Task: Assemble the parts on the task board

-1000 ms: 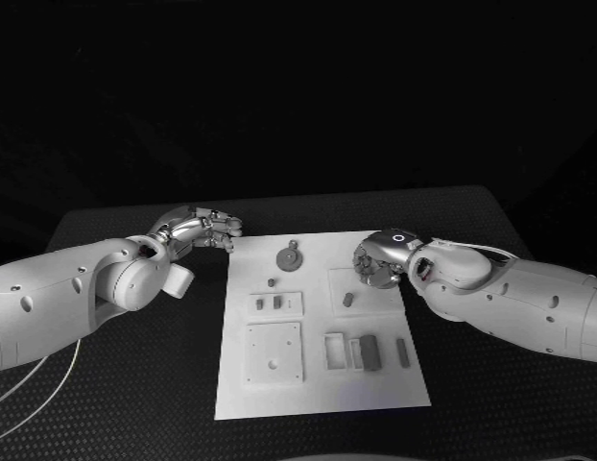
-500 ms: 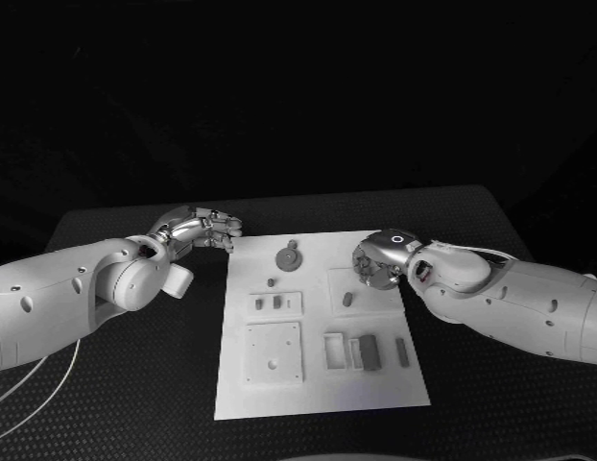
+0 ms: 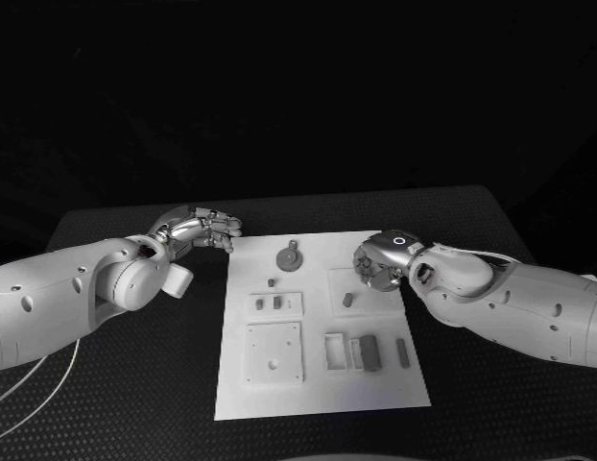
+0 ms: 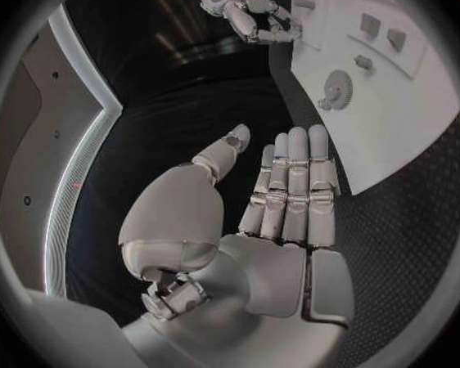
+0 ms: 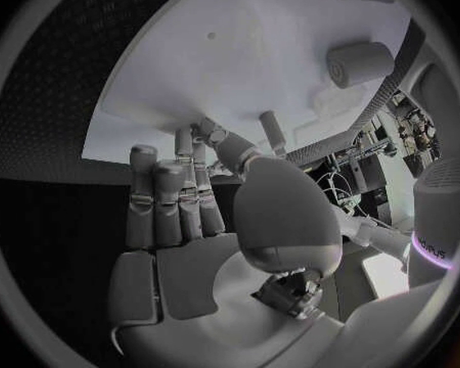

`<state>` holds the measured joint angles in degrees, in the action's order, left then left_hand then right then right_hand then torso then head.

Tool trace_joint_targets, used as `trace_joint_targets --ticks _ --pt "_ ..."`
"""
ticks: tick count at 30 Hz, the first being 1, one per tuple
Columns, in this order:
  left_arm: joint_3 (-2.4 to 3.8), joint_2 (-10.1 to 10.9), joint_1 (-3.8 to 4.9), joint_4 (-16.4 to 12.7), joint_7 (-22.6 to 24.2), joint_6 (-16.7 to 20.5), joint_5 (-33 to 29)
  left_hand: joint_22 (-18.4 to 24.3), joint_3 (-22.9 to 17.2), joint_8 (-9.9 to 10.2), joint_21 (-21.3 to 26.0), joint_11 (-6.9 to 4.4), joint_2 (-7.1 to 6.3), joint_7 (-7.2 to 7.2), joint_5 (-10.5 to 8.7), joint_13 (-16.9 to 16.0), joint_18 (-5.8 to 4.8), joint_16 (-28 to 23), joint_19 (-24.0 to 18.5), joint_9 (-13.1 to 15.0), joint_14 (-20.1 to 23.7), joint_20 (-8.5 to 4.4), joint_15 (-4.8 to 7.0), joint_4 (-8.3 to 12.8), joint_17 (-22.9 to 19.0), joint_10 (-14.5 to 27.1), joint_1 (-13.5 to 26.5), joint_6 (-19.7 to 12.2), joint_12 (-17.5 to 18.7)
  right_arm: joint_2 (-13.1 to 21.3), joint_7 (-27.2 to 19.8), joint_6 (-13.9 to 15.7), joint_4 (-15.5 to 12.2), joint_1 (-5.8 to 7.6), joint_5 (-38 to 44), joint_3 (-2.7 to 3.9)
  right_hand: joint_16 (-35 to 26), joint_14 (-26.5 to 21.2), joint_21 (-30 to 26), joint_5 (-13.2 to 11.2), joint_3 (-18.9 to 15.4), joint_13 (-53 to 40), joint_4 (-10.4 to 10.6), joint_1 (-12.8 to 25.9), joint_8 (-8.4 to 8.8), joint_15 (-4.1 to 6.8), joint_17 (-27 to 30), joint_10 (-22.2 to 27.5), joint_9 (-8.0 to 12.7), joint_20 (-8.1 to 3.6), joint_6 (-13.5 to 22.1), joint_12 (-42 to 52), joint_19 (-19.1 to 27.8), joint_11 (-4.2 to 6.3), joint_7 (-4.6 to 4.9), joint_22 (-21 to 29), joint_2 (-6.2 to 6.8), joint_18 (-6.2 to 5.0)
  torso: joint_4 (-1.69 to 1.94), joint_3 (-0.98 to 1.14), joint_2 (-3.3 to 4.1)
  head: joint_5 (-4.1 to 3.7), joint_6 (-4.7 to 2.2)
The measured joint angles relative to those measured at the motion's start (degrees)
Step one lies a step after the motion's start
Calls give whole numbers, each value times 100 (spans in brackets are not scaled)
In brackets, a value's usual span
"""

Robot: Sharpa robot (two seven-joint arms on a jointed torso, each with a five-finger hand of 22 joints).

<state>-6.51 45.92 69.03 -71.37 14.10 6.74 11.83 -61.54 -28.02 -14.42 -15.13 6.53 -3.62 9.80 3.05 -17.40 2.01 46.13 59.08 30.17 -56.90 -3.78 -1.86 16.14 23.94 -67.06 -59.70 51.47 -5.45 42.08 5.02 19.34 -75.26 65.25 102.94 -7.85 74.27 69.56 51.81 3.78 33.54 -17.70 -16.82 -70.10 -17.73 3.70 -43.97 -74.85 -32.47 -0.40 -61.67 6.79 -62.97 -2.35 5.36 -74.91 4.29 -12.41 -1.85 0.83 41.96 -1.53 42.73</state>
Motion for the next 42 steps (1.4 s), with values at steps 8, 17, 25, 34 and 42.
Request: trace_joint_targets --ticks 8,17,25,34,42 --pt "0 1 0 0 0 0 3 0 0 0 0 0 0 0 0 5 58 0 0 0 0 0 0 0 6 0 0 0 0 65 5 13 -92 9 -19 19 0 7 0 -1 -1 -8 -1 0 0 7 0 -41 -49 -1 -19 28 -2 0 19 0 0 0 -1 -3 0 13 -1" --pt "0 1 0 10 -1 0 5 0 0 0 0 0 0 0 0 4 57 -18 -1 0 0 0 0 0 10 0 0 0 0 112 -8 3 -243 64 -128 89 0 8 0 -1 -2 -17 -2 0 0 6 -1 -41 -98 -2 -18 29 -3 0 19 -5 1 0 -1 -3 0 30 -9" --pt "0 3 0 24 -4 0 6 5 0 0 0 0 0 0 0 4 43 -22 21 0 0 -21 0 0 11 0 0 0 0 187 -29 -6 -337 123 -269 144 0 8 0 -5 -9 -15 -9 2 7 4 -1 -40 -95 -3 -36 29 -21 0 1 -4 2 0 -4 -3 2 26 -9" --pt "0 8 0 23 -6 0 7 4 0 0 0 0 0 0 0 4 15 -22 21 -4 -6 -21 6 0 17 0 0 0 0 338 -52 -10 -659 151 -456 241 0 9 0 -6 -10 -10 -10 2 -8 3 -1 -40 -88 -11 -35 28 -31 0 1 -3 3 0 -10 -1 1 49 -8" --pt "0 -2 0 28 -7 0 7 4 0 0 21 0 0 0 0 4 9 -22 21 -4 -22 -21 22 0 23 0 0 0 0 336 -170 69 -1225 158 -824 276 0 17 0 -6 -10 -5 -10 3 -13 -5 -1 -40 -87 -22 -35 27 -42 1 1 -3 4 1 -9 -1 -1 154 -32"
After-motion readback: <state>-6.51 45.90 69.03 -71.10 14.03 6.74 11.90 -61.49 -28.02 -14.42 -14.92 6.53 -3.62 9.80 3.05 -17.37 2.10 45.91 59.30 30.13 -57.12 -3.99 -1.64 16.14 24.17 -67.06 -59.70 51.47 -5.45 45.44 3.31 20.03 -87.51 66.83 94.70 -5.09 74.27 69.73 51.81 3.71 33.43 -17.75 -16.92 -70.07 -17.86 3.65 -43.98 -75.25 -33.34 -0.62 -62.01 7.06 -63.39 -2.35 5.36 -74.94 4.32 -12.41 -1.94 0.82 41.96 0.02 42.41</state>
